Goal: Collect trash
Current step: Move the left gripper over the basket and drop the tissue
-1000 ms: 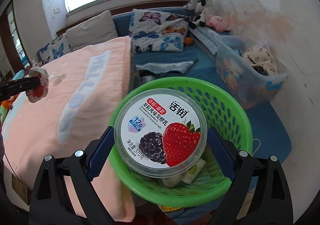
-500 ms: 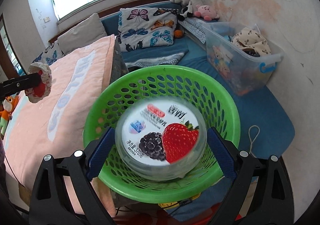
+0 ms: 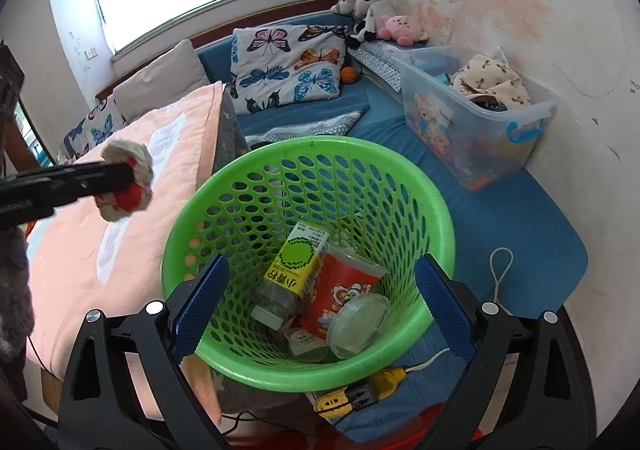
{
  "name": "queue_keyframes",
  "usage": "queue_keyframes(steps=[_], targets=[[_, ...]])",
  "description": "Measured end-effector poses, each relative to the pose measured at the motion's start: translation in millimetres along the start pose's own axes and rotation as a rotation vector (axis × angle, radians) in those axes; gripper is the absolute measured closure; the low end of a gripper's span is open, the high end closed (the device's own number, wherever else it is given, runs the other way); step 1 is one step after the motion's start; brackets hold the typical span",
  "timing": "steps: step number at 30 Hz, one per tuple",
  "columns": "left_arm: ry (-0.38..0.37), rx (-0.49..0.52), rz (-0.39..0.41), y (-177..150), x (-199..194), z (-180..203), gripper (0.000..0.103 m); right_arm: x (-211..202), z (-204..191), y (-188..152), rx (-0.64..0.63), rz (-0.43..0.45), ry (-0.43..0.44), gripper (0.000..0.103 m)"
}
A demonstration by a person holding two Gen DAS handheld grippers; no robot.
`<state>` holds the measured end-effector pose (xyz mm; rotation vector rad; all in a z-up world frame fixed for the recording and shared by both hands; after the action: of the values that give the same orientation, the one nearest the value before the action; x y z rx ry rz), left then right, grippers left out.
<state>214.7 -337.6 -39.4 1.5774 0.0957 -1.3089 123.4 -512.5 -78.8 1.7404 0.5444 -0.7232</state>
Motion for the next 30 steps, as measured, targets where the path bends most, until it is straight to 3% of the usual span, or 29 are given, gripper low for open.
queue_keyframes(steps=[9, 15, 19, 30], targets=[[-0.023, 0.005, -0.044, -4.6, 20.4, 11.0, 0.065, -6.6, 4.3, -2.0, 0.012, 0.013, 0.0, 0.01], [-0.041, 0.003, -0.037, -8.2, 20.3, 14.8, 0.051, -7.4, 4.8, -3.6, 0.016, 0.012, 0.004, 0.01], [-0.035, 0.001, -0.031, -11.2, 14.0, 9.0, 0.051, -9.0, 1.3, -4.6, 0.01, 0.013, 0.01, 0.01], [0.089, -0.045, 0.025, -20.2, -24.3, -49.6, 0.041, -8.3, -38.4, 2.2, -0.046, 0.017, 0.061, 0.01]])
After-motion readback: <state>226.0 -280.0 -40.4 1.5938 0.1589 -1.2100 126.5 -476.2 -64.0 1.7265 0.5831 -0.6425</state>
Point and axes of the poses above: each gripper's, at about its wrist camera, not at the fingertips, and x roughly the way its jaws point, z to its right, y to its top, the point moved 5 cm from there along x, roughly the way its jaws point, and after that the axes turned 2 degrees about x, right-handed, at the moved point
